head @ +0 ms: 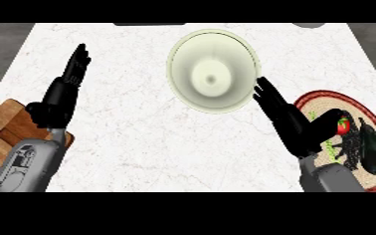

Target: Pick the tomato from the placemat and place it in the bowl

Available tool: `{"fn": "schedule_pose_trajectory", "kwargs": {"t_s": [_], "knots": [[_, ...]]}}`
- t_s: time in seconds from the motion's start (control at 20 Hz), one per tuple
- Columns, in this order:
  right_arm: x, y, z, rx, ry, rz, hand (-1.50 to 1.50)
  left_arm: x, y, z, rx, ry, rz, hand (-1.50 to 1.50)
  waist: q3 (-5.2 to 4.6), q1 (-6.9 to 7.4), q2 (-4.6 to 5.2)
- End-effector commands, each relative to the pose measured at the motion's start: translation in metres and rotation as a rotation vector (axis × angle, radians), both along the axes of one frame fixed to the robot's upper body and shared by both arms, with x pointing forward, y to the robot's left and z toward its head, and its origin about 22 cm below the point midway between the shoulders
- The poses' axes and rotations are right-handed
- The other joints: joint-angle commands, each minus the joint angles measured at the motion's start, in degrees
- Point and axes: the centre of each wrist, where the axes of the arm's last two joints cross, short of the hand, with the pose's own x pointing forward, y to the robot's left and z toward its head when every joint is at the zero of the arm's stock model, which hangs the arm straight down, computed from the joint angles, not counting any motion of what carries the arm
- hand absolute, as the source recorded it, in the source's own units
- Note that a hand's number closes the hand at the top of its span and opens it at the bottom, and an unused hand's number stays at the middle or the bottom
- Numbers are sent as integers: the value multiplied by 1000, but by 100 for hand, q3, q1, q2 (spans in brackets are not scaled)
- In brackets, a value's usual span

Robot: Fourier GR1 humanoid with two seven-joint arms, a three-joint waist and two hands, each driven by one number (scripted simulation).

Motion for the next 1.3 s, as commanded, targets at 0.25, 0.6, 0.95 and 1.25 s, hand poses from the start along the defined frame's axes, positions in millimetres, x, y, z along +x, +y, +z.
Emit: {"fn": "schedule_pose_trajectory", "kwargs": {"t_s": [0.25, 0.6, 0.95, 1.25], "knots": [[43, -28, 71, 105, -169, 339, -150, 2, 37, 43, -146, -81, 130, 0, 11, 381, -115], [-14, -73, 40, -482, -468, -37, -150, -20, 55, 27, -173, -22, 153, 0, 0, 56, -152], [-12, -120, 113, -832, -450, 2, -150, -13, 58, 32, -199, -12, 170, 0, -10, 24, -119], [-16, -130, 194, -1068, -288, 49, -150, -9, 55, 39, -183, -32, 163, 0, -16, 26, -121]]}}
